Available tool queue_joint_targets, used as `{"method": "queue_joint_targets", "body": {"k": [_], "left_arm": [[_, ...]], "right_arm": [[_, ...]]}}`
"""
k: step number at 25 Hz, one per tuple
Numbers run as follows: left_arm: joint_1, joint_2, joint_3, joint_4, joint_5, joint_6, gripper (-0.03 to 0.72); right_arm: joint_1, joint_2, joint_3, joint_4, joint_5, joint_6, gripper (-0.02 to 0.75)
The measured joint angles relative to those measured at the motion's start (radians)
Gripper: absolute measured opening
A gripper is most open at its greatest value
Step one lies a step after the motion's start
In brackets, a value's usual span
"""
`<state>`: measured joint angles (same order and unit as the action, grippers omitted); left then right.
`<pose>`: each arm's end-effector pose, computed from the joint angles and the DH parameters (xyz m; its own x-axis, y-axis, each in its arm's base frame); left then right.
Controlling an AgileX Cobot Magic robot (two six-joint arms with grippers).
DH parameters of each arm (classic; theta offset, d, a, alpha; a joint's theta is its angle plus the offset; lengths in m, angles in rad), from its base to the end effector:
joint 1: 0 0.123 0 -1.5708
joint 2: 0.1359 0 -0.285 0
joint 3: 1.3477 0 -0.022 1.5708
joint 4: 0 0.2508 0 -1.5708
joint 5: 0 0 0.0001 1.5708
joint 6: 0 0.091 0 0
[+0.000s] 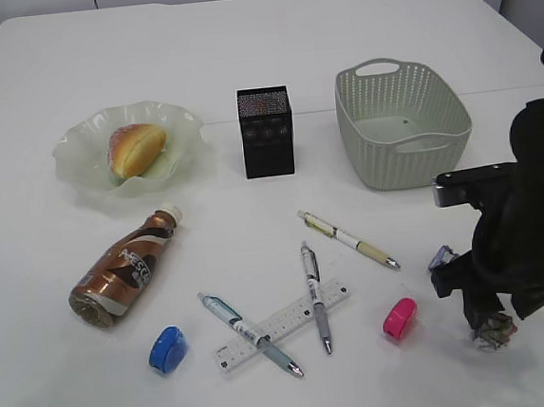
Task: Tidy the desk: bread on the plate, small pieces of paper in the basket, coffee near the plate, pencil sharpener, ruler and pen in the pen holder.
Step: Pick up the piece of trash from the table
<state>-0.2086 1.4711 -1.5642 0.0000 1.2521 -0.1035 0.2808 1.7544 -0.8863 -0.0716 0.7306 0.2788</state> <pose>0.2901 -0.0614 0.3945 -0.8758 0.0798 -0.4760 0.1172 0.9919 -0.0494 0.2784 0.0758 0.1419 -0.9961 -0.0549 -0.0697 -0.0527 0.9981 -0.0329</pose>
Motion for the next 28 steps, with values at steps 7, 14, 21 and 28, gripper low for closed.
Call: {"method": "queue_joint_targets", "body": {"k": [7,14,21,28], "left_arm": [[0.0,0.0,0.002,0.0,0.0,0.0,0.542],[0.0,0.0,0.002,0.0,0.0,0.0,0.542],[0.0,0.0,0.002,0.0,0.0,0.0,0.542],[0.0,0.0,0.002,0.0,0.0,0.0,0.542]], "right_arm": [[0.0,0.05,-0.023,0.0,0.015,0.0,0.435],[0.0,0.062,-0.023,0.0,0.03,0.0,0.435],[0.0,0.062,-0.023,0.0,0.02,0.0,0.435],[0.0,0.08,-0.023,0.009,0.007,0.0,0.435]]}}
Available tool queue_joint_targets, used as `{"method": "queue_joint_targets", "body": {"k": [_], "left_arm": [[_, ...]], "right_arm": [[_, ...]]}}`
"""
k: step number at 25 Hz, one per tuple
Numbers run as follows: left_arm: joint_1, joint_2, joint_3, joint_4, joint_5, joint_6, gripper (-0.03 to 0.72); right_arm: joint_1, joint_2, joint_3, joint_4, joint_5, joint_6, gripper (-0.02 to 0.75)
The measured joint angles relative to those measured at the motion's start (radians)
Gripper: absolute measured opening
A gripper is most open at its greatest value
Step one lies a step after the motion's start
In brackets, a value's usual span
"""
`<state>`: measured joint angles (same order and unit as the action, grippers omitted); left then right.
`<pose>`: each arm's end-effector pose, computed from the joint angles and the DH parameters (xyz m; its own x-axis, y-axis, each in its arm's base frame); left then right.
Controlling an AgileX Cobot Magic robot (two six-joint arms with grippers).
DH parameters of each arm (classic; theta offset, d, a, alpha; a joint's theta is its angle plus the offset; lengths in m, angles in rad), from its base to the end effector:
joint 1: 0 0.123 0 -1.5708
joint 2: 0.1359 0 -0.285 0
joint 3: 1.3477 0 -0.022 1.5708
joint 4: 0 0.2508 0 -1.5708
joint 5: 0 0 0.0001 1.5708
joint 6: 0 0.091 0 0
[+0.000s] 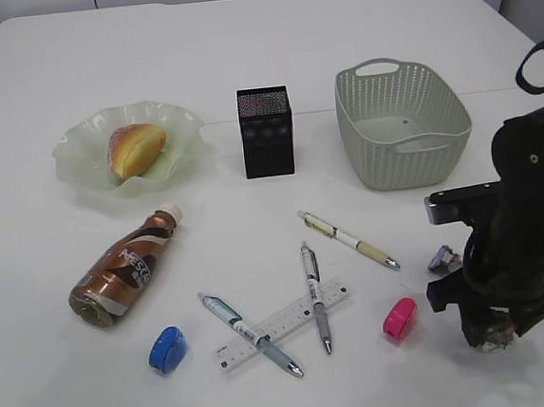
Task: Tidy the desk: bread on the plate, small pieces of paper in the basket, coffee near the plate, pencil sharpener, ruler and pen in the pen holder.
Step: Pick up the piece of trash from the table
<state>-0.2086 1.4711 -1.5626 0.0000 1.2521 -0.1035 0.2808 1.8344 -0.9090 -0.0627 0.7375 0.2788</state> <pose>0.2901 -0.0614 0.3940 -0.8766 0.0799 -0.4746 0.1172 0.9919 -0.0493 0.2840 0.0779 0.1229 -0.9988 -0.0486 -0.0059 -0.0483 0.9980 -0.0419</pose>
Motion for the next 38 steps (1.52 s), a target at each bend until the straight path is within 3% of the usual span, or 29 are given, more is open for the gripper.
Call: {"method": "queue_joint_targets", "body": {"k": [10,12,17,18,27,38], "left_arm": [[0.0,0.0,0.0,0.0,0.0,0.0,0.542],[0.0,0.0,0.0,0.0,0.0,0.0,0.542],[0.0,0.0,0.0,0.0,0.0,0.0,0.542],[0.0,0.0,0.0,0.0,0.0,0.0,0.542],[0.0,0.0,0.0,0.0,0.0,0.0,0.542],[0.0,0.0,0.0,0.0,0.0,0.0,0.542]], "right_arm": [[0.0,0.018,-0.004,0.024,-0.001,0.0,0.418],[0.0,0.018,-0.004,0.026,-0.007,0.0,0.34],[0.0,0.018,-0.004,0.026,-0.014,0.002,0.057],[0.0,0.018,-0.004,0.026,-0.014,0.002,0.043],[0.0,-0.012,-0.108,0.026,0.123,0.002,0.029],[0.0,-0.106,-0.469,0.028,0.417,0.002,0.027]]}}
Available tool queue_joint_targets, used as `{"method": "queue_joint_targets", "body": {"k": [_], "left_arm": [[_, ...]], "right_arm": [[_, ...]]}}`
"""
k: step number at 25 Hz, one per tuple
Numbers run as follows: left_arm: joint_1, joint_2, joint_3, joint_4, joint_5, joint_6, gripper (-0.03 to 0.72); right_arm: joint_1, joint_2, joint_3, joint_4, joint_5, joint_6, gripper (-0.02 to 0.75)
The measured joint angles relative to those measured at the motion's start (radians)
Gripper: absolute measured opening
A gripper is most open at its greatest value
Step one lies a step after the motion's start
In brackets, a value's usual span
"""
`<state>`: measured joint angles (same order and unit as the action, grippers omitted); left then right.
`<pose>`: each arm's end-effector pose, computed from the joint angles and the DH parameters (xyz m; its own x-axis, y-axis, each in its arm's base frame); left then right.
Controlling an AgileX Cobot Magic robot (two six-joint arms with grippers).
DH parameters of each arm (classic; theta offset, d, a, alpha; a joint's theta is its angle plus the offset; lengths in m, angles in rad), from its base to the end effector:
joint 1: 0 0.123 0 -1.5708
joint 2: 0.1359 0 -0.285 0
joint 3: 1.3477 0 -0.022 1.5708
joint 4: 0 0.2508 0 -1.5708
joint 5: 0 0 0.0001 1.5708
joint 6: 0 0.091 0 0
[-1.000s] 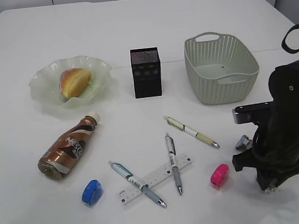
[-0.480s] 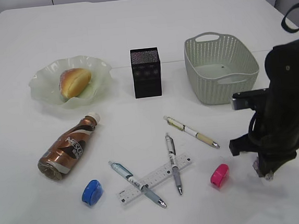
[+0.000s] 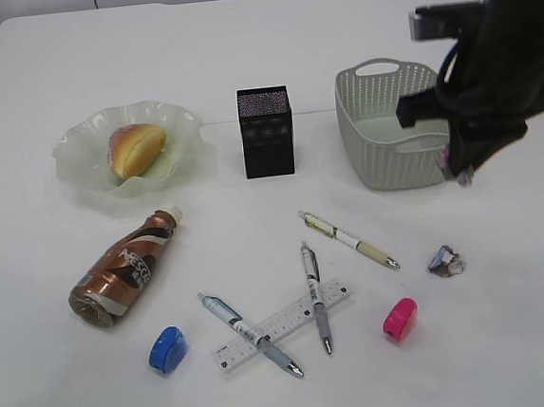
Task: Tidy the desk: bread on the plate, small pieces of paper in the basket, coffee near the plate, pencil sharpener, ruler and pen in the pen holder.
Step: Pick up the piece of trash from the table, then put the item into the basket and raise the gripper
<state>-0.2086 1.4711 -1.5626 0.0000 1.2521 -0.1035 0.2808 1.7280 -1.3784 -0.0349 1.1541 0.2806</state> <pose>0.2901 -0.0614 0.3940 -0.8766 0.0799 -0.4746 0.1172 0.9919 -0.0493 0.3315 0.0926 0.2621 -0.9876 -0.0109 -0.1568 -0.0127 0.9999 0.0101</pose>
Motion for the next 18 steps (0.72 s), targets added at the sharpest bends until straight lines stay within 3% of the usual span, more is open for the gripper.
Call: {"method": "queue_joint_targets", "body": {"k": [8,18], "left_arm": [[0.0,0.0,0.0,-0.012,0.0,0.0,0.542],[0.0,0.0,0.0,-0.042,0.0,0.0,0.542]], "right_arm": [[0.002,0.028,-0.275,-0.157,-0.098,0.015,0.027],[0.002,0.269,-0.464,-0.338,-0.272,0.089,0.027]]}}
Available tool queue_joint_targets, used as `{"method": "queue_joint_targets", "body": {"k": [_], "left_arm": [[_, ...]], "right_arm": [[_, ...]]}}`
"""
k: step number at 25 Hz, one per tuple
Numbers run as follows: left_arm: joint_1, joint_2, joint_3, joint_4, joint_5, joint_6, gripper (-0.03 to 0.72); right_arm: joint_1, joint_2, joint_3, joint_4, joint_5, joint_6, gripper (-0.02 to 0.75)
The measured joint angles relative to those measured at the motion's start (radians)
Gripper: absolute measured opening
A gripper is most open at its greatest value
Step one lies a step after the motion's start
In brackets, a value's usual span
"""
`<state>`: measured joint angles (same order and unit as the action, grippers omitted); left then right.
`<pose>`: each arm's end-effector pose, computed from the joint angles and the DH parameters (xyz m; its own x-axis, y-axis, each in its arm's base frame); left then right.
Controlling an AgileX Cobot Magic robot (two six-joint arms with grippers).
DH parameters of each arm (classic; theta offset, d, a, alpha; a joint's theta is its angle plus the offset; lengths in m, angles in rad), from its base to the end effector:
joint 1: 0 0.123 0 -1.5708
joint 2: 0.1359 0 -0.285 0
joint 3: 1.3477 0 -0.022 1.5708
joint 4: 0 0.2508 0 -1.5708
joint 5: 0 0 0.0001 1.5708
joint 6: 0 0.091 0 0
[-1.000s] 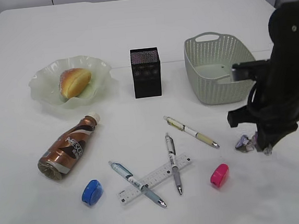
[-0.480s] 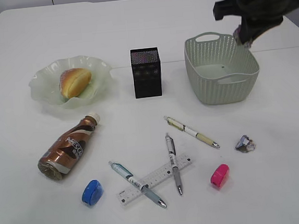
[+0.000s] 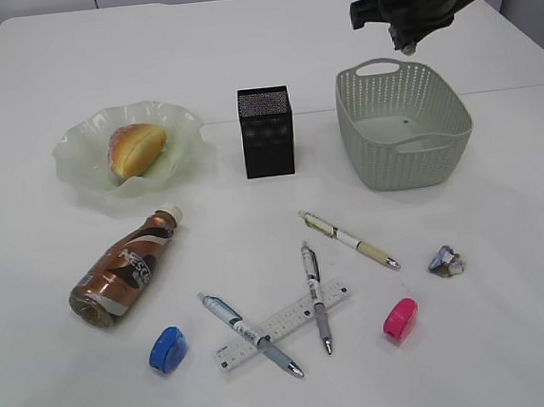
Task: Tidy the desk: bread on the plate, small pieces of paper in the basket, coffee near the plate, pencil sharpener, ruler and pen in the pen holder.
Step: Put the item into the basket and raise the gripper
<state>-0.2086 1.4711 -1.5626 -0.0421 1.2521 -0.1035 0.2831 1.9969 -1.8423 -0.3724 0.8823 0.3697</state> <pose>0.2893 -0.0650 0.3941 -0.8801 0.0674 -0.4700 0.1240 0.9882 -0.0905 0.4457 0.1030 0.3000 -0.7678 -0.0973 -0.6333 -0.0067 0.9896 -0.1439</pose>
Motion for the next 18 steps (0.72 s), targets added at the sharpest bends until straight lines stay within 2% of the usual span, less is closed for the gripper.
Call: {"method": "queue_joint_targets", "body": {"k": [6,12,14,18], "left_arm": [[0.0,0.0,0.0,-0.008,0.0,-0.006,0.542],[0.0,0.0,0.0,-0.012,0.0,-0.014,0.542],[0.0,0.0,0.0,-0.014,0.0,-0.021,0.542],[0.0,0.0,0.0,-0.016,0.0,-0.038,0.542]], "right_arm": [[-0.013,0.136,-0.068,-0.043,-0.058,0.034,0.027],[-0.074,0.2,-0.095,-0.009,-0.111,0.103,0.057],[-0.094,0.202,-0.096,0.02,-0.123,0.107,0.115],[-0.11,0.206,-0.096,0.031,-0.133,0.109,0.349]]}}
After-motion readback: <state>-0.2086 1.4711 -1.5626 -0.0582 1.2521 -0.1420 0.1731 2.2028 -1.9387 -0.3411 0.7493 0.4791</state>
